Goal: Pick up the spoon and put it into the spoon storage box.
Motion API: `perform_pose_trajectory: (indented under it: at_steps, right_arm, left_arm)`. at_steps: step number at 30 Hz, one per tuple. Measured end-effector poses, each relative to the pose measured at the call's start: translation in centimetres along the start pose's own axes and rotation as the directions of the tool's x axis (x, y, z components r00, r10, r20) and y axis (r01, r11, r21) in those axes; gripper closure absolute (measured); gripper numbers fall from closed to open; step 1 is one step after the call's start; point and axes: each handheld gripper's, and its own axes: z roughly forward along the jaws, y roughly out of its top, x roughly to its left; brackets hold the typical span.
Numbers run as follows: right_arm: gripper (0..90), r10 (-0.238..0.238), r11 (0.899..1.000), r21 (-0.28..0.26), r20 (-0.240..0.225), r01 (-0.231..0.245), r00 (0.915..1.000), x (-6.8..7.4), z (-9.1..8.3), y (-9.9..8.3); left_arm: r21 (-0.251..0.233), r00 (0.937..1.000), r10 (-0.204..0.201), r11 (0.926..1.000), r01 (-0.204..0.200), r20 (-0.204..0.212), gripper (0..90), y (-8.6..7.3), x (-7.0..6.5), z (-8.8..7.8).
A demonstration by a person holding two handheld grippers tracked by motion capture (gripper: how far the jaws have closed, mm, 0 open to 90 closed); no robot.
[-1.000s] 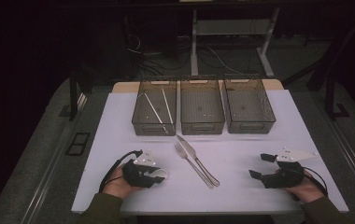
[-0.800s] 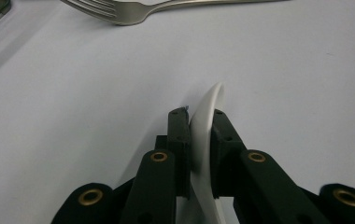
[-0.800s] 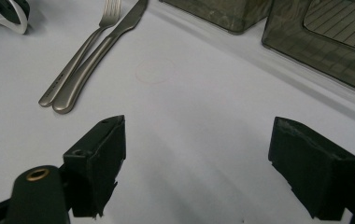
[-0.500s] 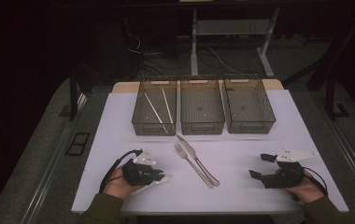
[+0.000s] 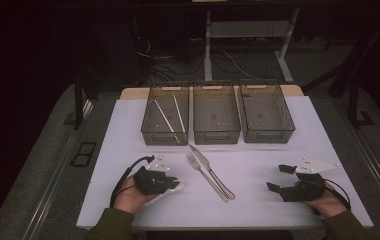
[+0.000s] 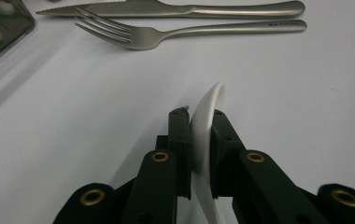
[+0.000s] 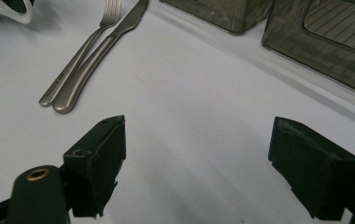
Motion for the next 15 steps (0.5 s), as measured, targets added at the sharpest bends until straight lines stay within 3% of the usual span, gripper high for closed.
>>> perform_pose_trajectory:
  at_steps: [7, 15]
  right_arm:
    - [18.9, 0.000, 1.000, 0.000, -0.001, 0.000, 1.0000, 0.1, 0.0, 0.0]
    - [18.9, -0.009, 1.000, -0.002, -0.004, 0.009, 1.0000, 0.2, -0.1, 0.1]
  left_arm:
    - [-0.010, 1.0000, 0.001, 1.0000, -0.001, -0.001, 80.7, 0.6, 0.2, -0.1]
    - [-0.043, 0.9995, 0.030, 0.9986, -0.031, -0.013, 80.7, 1.9, 0.2, -0.4]
